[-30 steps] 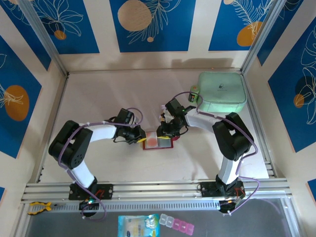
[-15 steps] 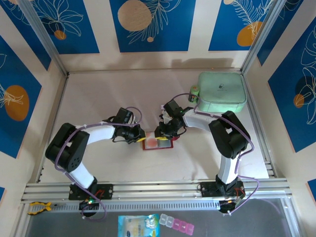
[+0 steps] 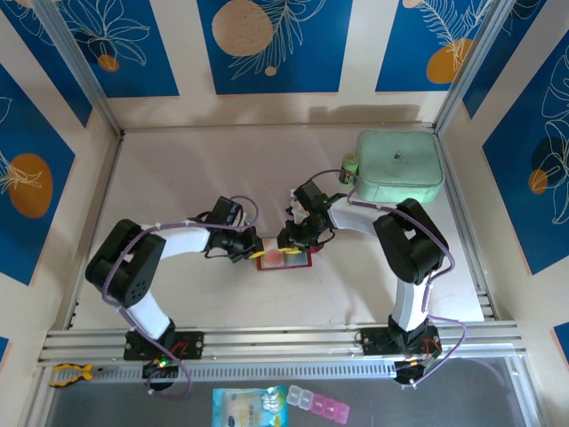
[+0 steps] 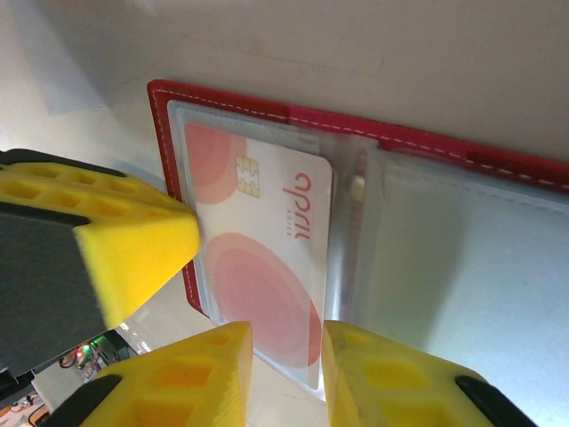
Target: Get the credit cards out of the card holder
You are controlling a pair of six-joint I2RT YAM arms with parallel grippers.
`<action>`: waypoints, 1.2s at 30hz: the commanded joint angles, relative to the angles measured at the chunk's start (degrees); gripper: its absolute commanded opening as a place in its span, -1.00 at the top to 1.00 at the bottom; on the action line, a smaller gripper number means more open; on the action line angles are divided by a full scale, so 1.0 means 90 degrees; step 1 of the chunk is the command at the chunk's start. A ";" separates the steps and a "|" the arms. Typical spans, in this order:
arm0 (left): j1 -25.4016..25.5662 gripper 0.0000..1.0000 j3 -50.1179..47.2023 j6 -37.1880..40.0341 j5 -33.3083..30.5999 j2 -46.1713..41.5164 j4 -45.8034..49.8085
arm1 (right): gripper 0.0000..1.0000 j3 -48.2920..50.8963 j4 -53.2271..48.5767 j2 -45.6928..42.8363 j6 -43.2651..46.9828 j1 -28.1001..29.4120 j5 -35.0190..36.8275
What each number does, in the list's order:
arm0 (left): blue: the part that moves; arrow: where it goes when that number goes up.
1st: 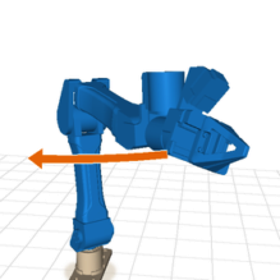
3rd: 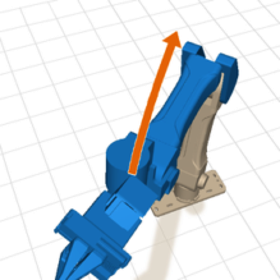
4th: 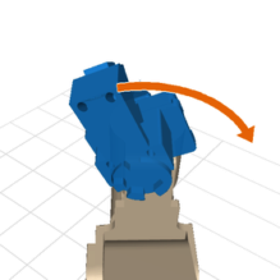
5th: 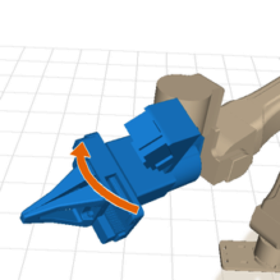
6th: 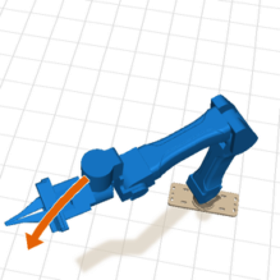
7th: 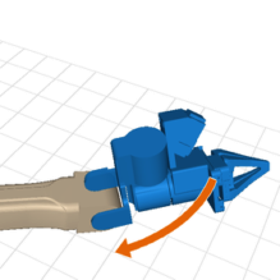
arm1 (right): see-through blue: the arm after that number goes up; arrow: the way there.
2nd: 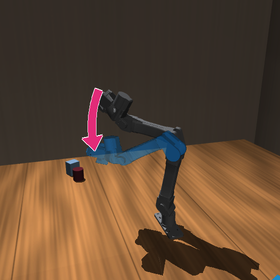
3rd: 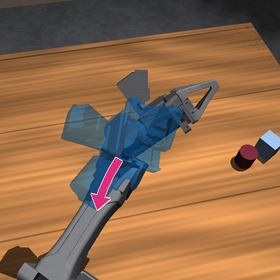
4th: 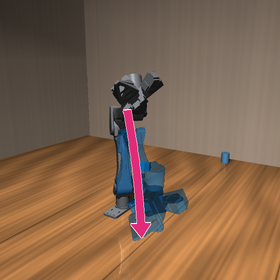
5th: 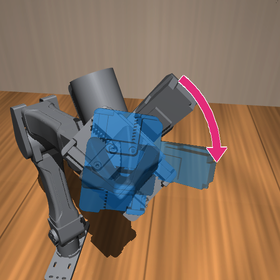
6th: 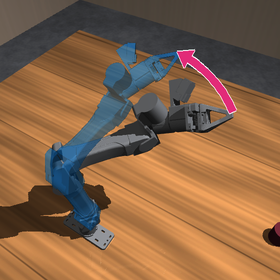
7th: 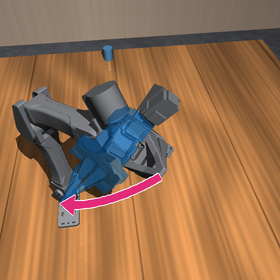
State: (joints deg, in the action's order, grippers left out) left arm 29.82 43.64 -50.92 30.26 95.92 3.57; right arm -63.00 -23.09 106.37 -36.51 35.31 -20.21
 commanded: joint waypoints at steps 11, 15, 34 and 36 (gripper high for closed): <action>0.0042 1.00 -0.0043 0.0169 -0.0066 0.0209 0.0218 | 0.45 -0.0245 -0.0028 0.0236 0.0028 0.0059 -0.0323; 0.0038 1.00 -0.0039 0.0179 -0.0080 0.0220 0.0218 | 0.47 -0.0264 -0.0022 0.0326 0.0052 0.0062 -0.0359; 0.0046 1.00 -0.0007 0.0187 -0.0075 0.0221 0.0228 | 0.57 -0.0302 0.0091 0.0496 0.0114 0.0092 -0.0549; 0.0046 1.00 -0.0015 0.0194 -0.0083 0.0207 0.0223 | 0.56 -0.0333 -0.0122 0.0493 0.0140 0.0090 -0.0274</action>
State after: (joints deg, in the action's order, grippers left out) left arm 29.87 43.77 -50.48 30.65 96.51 3.36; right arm -64.53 -21.10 110.19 -36.21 35.68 -24.12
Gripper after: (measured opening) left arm 0.063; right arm 0.219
